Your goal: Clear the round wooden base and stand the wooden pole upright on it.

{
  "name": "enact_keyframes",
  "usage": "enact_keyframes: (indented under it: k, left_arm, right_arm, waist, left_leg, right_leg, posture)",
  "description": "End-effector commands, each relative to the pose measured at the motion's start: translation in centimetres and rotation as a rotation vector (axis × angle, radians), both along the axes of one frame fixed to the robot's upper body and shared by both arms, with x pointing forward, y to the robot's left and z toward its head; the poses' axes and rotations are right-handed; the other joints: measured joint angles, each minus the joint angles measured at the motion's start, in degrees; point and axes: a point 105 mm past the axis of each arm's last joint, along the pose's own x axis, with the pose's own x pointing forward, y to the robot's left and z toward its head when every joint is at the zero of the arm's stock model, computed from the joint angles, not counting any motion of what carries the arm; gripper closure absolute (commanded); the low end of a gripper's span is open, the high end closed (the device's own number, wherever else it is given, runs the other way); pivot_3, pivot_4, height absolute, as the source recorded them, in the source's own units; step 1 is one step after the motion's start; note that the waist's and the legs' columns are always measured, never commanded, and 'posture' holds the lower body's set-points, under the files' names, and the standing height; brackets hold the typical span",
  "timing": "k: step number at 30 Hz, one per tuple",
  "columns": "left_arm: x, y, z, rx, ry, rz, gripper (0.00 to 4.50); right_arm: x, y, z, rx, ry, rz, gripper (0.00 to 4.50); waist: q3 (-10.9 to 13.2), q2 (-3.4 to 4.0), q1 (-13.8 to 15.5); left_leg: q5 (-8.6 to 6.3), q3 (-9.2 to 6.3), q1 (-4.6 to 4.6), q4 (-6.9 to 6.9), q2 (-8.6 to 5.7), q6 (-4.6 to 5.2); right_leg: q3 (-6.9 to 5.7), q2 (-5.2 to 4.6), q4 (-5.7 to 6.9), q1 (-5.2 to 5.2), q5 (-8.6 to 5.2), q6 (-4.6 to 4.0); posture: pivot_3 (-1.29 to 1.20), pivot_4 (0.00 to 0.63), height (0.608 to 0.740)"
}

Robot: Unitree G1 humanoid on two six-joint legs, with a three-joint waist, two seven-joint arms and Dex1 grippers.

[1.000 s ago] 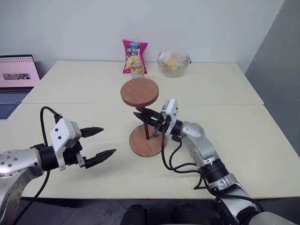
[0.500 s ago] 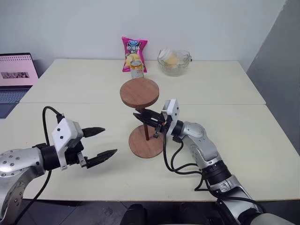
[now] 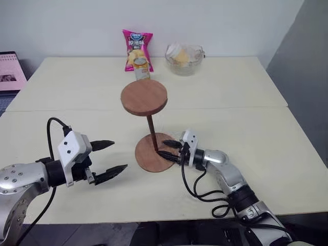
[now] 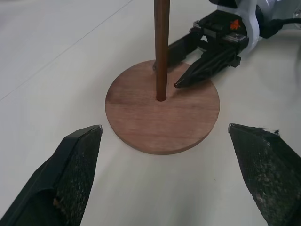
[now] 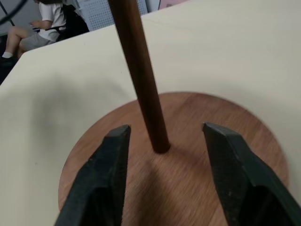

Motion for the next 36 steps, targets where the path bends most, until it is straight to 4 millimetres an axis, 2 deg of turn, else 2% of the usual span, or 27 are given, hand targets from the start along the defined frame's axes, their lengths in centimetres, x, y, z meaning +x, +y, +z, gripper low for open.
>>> enact_keyframes:
  k: [1,6,12,16,20,28,32,36]
  left_arm:
    - [0.0,-0.2,0.6,0.016,-0.038,-0.016,0.0]
    - [0.0,-0.1,0.8,0.018,-0.051,-0.012,0.0]
    - [0.5,0.4,1.1,0.046,-0.073,0.031,0.0]
    - [0.9,1.0,1.0,0.123,-0.093,0.08,0.0]
    - [0.9,1.8,0.7,0.206,-0.092,0.102,0.0]
    - [1.4,2.5,1.5,0.185,-0.089,0.106,0.0]
    - [1.9,2.4,2.3,0.168,-0.098,0.089,0.0]
    - [2.3,2.2,2.7,0.168,-0.102,0.058,0.0]
  right_arm:
    - [-0.2,0.3,1.7,0.027,-0.057,0.031,1.12]
    - [-0.5,-0.3,2.4,0.005,-0.1,0.061,1.12]
    - [-1.4,-2.5,3.1,-0.107,-0.18,0.133,1.12]
    - [-2.1,-5.0,4.1,-0.201,-0.214,0.179,1.12]
    - [-2.4,-8.7,6.7,-0.277,-0.249,0.179,1.12]
    - [-3.4,-13.5,10.0,-0.353,-0.251,0.149,1.12]
    - [-4.0,-14.4,10.9,-0.381,-0.247,0.146,1.12]
    - [-4.1,-14.4,11.2,-0.385,-0.245,0.142,1.12]
  waist:
    - [0.01,0.01,-0.03]
    - [0.11,0.02,-0.01]
    - [0.17,0.04,0.16]
    - [0.4,0.03,0.43]
    - [0.75,0.11,0.78]
    - [1.15,0.01,0.92]
    - [1.16,-0.03,0.97]
    - [1.16,-0.03,0.96]
  left_leg:
    - [0.0,-0.01,0.0,-0.04,0.0,0.0]
    - [0.0,0.01,0.0,0.01,-0.05,0.0]
    - [-0.01,-0.04,0.02,0.23,-0.07,0.01]
    - [-0.01,-0.07,-0.01,0.38,-0.08,0.01]
    - [-0.01,-0.06,-0.03,0.44,-0.09,0.02]
    - [-0.02,-0.08,-0.03,0.52,-0.07,0.02]
    - [-0.02,-0.09,-0.03,0.6,-0.08,0.02]
    - [-0.02,-0.11,0.0,0.62,-0.08,0.02]
  right_leg:
    - [-0.01,0.01,0.0,-0.01,-0.02,0.01]
    - [0.04,0.0,-0.01,0.04,0.0,0.05]
    - [0.01,0.0,0.03,0.15,0.03,0.1]
    - [-0.01,0.01,0.07,0.18,0.04,0.13]
    - [0.0,0.01,0.06,0.18,0.04,0.13]
    - [-0.04,0.02,0.08,0.23,0.05,0.15]
    - [-0.06,0.02,0.06,0.3,0.06,0.17]
    - [-0.08,0.02,0.07,0.35,0.07,0.19]
  posture:
    - [0.0,0.15,0.74]
    - [0.0,0.15,0.74]
    - [0.0,0.15,0.74]
    - [0.0,0.15,0.74]
    - [0.0,0.15,0.74]
    - [0.0,0.15,0.74]
    - [0.0,0.15,0.74]
    - [0.0,0.15,0.74]
